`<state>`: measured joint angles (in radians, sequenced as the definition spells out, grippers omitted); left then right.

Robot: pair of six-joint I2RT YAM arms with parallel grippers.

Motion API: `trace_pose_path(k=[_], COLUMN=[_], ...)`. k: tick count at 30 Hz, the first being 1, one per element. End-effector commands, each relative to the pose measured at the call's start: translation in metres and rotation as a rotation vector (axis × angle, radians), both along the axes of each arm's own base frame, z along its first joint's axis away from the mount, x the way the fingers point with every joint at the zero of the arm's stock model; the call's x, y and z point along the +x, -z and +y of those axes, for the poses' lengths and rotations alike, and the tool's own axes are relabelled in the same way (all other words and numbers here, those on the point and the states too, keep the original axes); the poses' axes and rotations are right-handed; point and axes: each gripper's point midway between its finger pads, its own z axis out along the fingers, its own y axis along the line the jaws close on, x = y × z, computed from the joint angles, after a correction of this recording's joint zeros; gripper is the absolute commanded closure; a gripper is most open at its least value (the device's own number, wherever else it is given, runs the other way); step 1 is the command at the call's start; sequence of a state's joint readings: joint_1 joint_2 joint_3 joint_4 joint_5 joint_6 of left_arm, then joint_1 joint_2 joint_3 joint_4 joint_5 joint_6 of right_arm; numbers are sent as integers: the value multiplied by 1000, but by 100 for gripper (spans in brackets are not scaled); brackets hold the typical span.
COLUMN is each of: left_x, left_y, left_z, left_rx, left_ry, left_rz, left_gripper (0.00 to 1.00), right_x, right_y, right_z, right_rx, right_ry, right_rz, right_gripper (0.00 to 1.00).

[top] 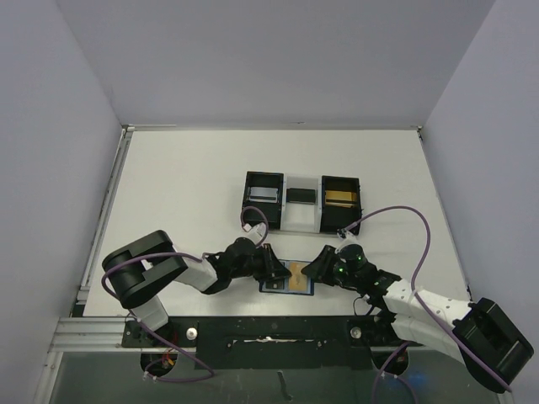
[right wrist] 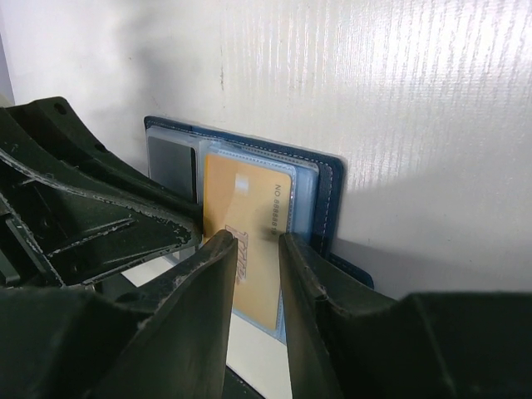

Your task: Take the credit cards out of the card holder

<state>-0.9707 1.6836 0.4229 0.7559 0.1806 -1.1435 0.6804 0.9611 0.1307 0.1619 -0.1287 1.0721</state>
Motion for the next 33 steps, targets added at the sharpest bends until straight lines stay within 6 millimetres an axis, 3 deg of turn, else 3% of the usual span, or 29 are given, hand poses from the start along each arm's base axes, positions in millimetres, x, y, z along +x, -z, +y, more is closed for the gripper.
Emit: trace_pose_path(k=[1, 4, 10, 33], left_x=[5, 1, 2, 13], left_y=[-28, -28, -28, -23], left_z=[-20, -22, -23, -7], left_rx=[-83, -87, -60, 48], left_ry=[52, 87, 109, 125], left_rz=[-53, -53, -66, -89], left_gripper=[85, 86, 100, 100], right_x=[-27, -26, -25, -13], right_y=[32, 32, 33, 25], right_z=[-16, -15, -15, -19], right_rx=[-107, -107, -115, -194], right_ry=[-51, -53, -52, -53], right_rz=[113, 113, 119, 98], right_gripper=[70, 70, 70, 69])
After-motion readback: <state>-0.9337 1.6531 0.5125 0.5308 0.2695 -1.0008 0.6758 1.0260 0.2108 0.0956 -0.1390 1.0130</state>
